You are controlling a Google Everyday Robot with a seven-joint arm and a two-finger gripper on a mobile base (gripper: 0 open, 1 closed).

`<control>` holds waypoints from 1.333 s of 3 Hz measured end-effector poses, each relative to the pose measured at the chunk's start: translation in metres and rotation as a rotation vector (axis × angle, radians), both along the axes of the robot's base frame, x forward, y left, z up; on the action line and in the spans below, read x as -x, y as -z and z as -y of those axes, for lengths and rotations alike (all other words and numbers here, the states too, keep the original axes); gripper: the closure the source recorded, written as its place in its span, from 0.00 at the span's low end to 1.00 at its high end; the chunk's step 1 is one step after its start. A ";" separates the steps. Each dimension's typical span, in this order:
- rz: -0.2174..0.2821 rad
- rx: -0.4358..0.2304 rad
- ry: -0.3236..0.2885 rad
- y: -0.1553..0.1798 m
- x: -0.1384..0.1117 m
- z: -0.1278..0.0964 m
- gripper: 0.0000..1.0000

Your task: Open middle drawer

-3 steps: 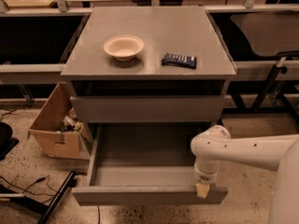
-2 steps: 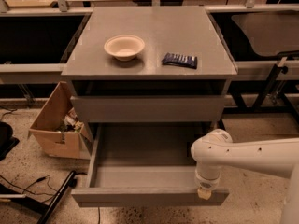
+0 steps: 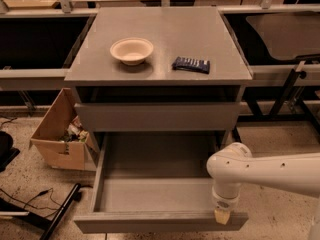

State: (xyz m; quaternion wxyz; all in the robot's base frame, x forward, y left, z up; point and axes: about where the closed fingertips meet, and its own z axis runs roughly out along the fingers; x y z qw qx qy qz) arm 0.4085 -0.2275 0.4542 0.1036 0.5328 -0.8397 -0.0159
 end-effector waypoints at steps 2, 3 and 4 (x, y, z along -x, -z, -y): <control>-0.116 0.022 0.117 -0.031 0.086 0.013 1.00; -0.267 0.041 0.189 -0.049 0.183 0.030 0.98; -0.269 0.042 0.187 -0.048 0.184 0.030 0.76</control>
Offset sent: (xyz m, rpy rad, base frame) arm -0.2719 -0.0424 0.0759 -0.0777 0.3814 -0.2678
